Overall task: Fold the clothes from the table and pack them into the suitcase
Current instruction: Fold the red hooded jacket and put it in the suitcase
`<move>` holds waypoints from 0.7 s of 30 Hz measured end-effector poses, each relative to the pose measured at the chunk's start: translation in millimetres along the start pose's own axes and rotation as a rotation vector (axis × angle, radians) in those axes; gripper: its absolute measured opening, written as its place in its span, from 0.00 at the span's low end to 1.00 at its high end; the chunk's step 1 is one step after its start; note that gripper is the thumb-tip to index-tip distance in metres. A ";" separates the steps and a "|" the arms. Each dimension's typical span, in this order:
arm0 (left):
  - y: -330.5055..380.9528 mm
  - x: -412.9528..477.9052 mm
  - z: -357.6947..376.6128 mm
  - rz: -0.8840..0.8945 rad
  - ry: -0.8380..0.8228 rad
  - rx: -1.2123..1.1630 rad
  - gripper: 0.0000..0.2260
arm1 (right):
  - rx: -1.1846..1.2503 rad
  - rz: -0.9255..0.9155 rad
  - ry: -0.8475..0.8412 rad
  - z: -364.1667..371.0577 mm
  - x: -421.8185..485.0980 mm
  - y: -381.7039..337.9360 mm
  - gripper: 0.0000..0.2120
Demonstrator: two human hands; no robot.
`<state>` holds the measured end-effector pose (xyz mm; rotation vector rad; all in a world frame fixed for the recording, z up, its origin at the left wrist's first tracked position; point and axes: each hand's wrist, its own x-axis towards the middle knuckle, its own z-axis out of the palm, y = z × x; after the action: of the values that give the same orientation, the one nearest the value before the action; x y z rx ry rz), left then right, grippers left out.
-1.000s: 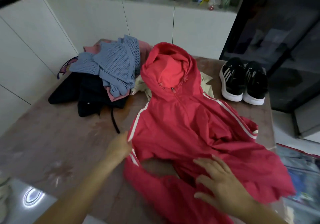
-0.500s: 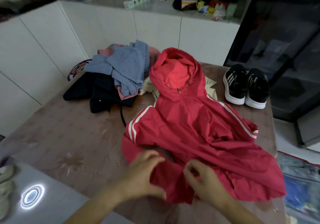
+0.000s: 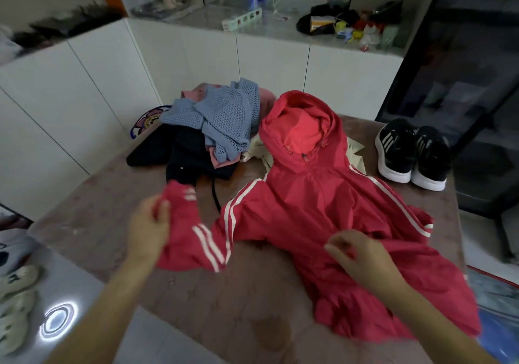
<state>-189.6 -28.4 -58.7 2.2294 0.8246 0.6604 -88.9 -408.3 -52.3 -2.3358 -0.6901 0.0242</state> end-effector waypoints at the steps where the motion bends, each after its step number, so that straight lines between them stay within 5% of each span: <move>1: -19.1 22.0 -9.8 -0.084 0.023 0.061 0.11 | -0.109 -0.075 0.000 -0.7 -13.5 14.0 0.13; 5: -49.9 68.2 -28.0 -0.286 0.091 0.150 0.16 | -0.459 -0.336 -0.084 17.8 -80.9 49.5 0.23; 10: 36.4 0.7 32.4 0.205 -0.090 0.134 0.23 | -0.606 -0.168 -0.353 47.6 -106.0 78.8 0.41; 16: 96.9 -109.5 101.9 0.682 -0.817 0.221 0.35 | -0.486 -0.163 -0.202 30.0 -89.6 68.6 0.19; 19: 103.8 -146.6 117.0 0.873 -1.038 0.329 0.43 | -0.269 -0.111 -0.116 17.1 -90.9 53.7 0.18; 21: 103.0 -162.9 118.2 0.935 -1.075 0.324 0.37 | -0.026 -0.095 -0.149 5.1 -96.5 36.3 0.17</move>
<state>-185.6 -251.1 -97.6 2.6828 -0.7242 -0.3870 -155.6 -474.5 -95.1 -2.3403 -0.8792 0.1481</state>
